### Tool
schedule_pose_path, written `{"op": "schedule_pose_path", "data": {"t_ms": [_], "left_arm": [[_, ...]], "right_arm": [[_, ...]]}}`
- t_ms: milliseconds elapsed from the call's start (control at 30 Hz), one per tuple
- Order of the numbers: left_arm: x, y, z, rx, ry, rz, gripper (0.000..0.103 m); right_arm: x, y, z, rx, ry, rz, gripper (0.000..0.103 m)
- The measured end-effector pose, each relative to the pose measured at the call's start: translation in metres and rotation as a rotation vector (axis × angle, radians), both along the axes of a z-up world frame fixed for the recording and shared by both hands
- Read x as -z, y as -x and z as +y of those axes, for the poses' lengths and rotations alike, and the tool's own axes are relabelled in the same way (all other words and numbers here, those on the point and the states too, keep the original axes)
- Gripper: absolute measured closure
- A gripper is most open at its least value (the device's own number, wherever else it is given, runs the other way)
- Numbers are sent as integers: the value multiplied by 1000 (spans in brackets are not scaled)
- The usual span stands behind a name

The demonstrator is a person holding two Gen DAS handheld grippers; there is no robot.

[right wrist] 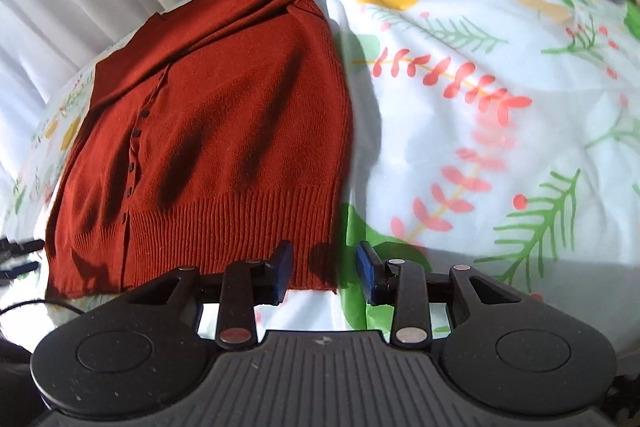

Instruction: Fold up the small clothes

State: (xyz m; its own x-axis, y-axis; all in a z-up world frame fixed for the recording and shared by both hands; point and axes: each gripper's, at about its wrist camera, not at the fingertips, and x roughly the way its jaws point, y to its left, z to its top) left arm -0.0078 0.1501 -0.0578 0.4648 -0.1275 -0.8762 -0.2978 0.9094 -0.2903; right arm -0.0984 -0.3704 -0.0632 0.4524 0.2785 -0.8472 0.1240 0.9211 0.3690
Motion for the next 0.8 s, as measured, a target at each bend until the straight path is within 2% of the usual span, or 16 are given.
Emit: {"op": "schedule_pose_path", "data": {"t_ms": [33,100,167,233,300,467,533,667,800], "left_arm": [[1,2,0,-3,-5,11,38],[3,5,-1,2,-7,10,40],[3,5,-2,12,-9,6,48],[2,5,-3,21,-9,5,64],[2,5,-4,29,1,1,71],[4,5,-5,52,17,-3,72],[4,4,-4,60,38,-3,69],[5,1,-5,90,62,-9,68],[9,-4,-8,126,26,-18,93]], "right_arm": [[1,0,0,1,-12,-5,70],[0,1,3,-10,-10,-16,72],[-2,0,5,-23,-8,-26,78],[-3,0,6,-34,-10,-36,82],[-2,-2,7,-43,-15,-34,87],[-1,-5,4,-39,-35,-31,88],[3,-7,0,-28,-40,-3,87],[8,-7,-6,0,-103,20,86],[11,-8,-6,4,-127,19,86]]}}
